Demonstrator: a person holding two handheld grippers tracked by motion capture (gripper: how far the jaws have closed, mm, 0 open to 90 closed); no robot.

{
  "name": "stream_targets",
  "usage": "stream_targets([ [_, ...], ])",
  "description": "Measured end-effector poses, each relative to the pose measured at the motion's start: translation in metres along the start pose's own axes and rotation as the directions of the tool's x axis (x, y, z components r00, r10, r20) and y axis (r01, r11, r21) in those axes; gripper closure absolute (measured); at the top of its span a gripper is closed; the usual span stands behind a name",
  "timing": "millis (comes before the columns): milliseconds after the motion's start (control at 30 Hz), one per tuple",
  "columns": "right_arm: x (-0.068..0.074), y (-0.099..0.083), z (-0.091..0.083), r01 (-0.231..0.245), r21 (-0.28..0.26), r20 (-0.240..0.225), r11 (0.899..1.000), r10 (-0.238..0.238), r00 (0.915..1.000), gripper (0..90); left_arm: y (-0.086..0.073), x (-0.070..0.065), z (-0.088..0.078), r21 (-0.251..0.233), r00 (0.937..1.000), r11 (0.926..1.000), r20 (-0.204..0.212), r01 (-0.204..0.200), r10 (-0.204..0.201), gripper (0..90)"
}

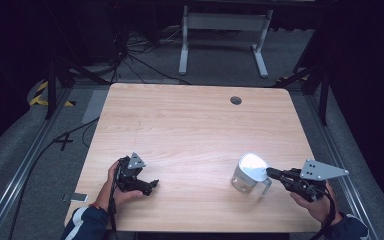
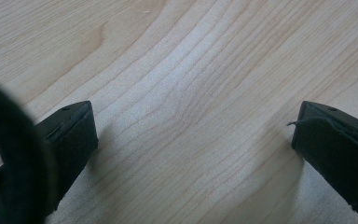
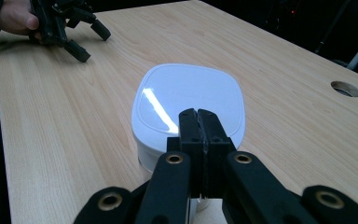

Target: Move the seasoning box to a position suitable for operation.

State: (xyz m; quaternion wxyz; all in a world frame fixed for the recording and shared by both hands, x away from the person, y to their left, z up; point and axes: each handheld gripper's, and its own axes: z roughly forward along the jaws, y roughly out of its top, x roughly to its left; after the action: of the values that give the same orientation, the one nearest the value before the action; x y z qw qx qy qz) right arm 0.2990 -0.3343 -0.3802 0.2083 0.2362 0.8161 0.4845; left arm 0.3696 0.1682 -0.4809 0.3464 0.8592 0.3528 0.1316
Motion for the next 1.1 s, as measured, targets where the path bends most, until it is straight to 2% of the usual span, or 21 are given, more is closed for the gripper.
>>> stream_targets([
  [233,0.0,0.0,0.0,0.013,-0.004,-0.011,1.0,-0.013,0.9999,90.0,0.001,0.001,0.001,-0.002,0.9999,0.9999,0.007,-0.01,0.01,0.4],
  [300,0.0,-0.001,-0.001,0.011,-0.002,-0.012,1.0,-0.011,0.9999,90.0,0.004,0.001,0.0,0.015,0.9997,0.9997,0.011,-0.02,0.02,0.7],
  [333,0.0,-0.001,-0.001,0.014,-0.003,-0.012,1.0,-0.014,0.9998,90.0,0.005,0.0,0.0,0.013,0.9994,0.9995,0.022,-0.028,0.028,3.1],
  [367,0.001,-0.001,-0.001,0.016,-0.001,-0.014,1.0,-0.016,0.9998,90.0,0.007,-0.001,-0.001,0.007,0.9985,0.9991,0.037,-0.041,0.041,10.2],
  [433,0.0,-0.002,-0.002,0.024,0.001,-0.018,1.0,-0.024,0.9996,90.0,0.015,-0.003,-0.005,-0.016,0.998,0.9985,0.035,-0.052,0.053,27.0],
  [500,-0.001,-0.003,-0.002,0.015,0.0,-0.016,1.0,-0.015,0.9998,90.0,0.025,-0.006,-0.008,-0.056,0.9966,0.9968,0.056,-0.058,0.061,22.4],
  [533,-0.001,-0.003,-0.002,0.014,0.0,-0.016,1.0,-0.014,0.9998,90.0,0.03,-0.008,-0.009,-0.07,0.9952,0.9953,0.067,-0.067,0.071,32.4],
  [567,-0.001,-0.003,-0.002,0.018,0.001,-0.015,1.0,-0.018,0.9997,90.0,0.037,-0.012,-0.009,-0.087,0.9938,0.9931,0.072,-0.079,0.085,37.8],
  [600,-0.001,-0.003,-0.002,0.018,0.001,-0.015,1.0,-0.018,0.9997,90.0,0.037,-0.012,-0.009,-0.087,0.9938,0.9931,0.072,-0.079,0.085,40.0],
  [633,-0.001,-0.003,-0.001,0.021,0.0,-0.009,1.0,-0.021,0.9997,90.0,0.05,-0.02,-0.007,-0.111,0.9894,0.9889,0.096,-0.098,0.109,48.8],
  [700,-0.001,-0.004,-0.001,0.022,0.003,-0.01,1.0,-0.022,0.9997,90.0,0.062,-0.03,-0.004,-0.133,0.9829,0.9832,0.119,-0.124,0.141,55.8],
  [733,-0.001,-0.004,-0.001,0.026,0.005,-0.01,1.0,-0.026,0.9996,90.0,0.07,-0.036,-0.002,-0.139,0.977,0.9786,0.129,-0.152,0.17,64.6],
  [767,-0.001,-0.004,-0.001,0.02,0.01,-0.009,1.0,-0.02,0.9998,90.0,0.076,-0.042,0.001,-0.135,0.9754,0.9779,0.131,-0.16,0.177,70.6],
  [800,-0.001,-0.005,-0.001,0.024,0.011,-0.013,1.0,-0.024,0.9996,90.0,0.076,-0.042,0.001,-0.135,0.9754,0.9779,0.131,-0.16,0.177,75.5],
  [833,-0.001,-0.005,0.0,0.023,0.017,-0.013,1.0,-0.022,0.9997,90.0,0.086,-0.051,0.007,-0.151,0.9665,0.9704,0.146,-0.189,0.211,80.8],
  [867,-0.001,-0.006,0.0,0.025,0.02,-0.011,0.999,-0.025,0.9996,90.0,0.091,-0.058,0.009,-0.158,0.9621,0.9661,0.15,-0.204,0.228,85.3],
  [933,-0.001,-0.006,0.001,0.033,0.027,-0.013,0.999,-0.033,0.9994,90.0,0.104,-0.069,0.014,-0.181,0.9509,0.9538,0.155,-0.239,0.268,89.4],
  [1033,-0.001,-0.006,0.002,0.029,0.024,-0.01,0.999,-0.029,0.9995,90.0,0.122,-0.086,0.02,-0.219,0.9382,0.9401,0.171,-0.261,0.301,89.7],
  [1100,-0.001,-0.006,0.002,0.032,0.019,-0.012,0.999,-0.031,0.9994,90.0,0.135,-0.097,0.023,-0.241,0.9254,0.9265,0.177,-0.289,0.335,89.8],
])
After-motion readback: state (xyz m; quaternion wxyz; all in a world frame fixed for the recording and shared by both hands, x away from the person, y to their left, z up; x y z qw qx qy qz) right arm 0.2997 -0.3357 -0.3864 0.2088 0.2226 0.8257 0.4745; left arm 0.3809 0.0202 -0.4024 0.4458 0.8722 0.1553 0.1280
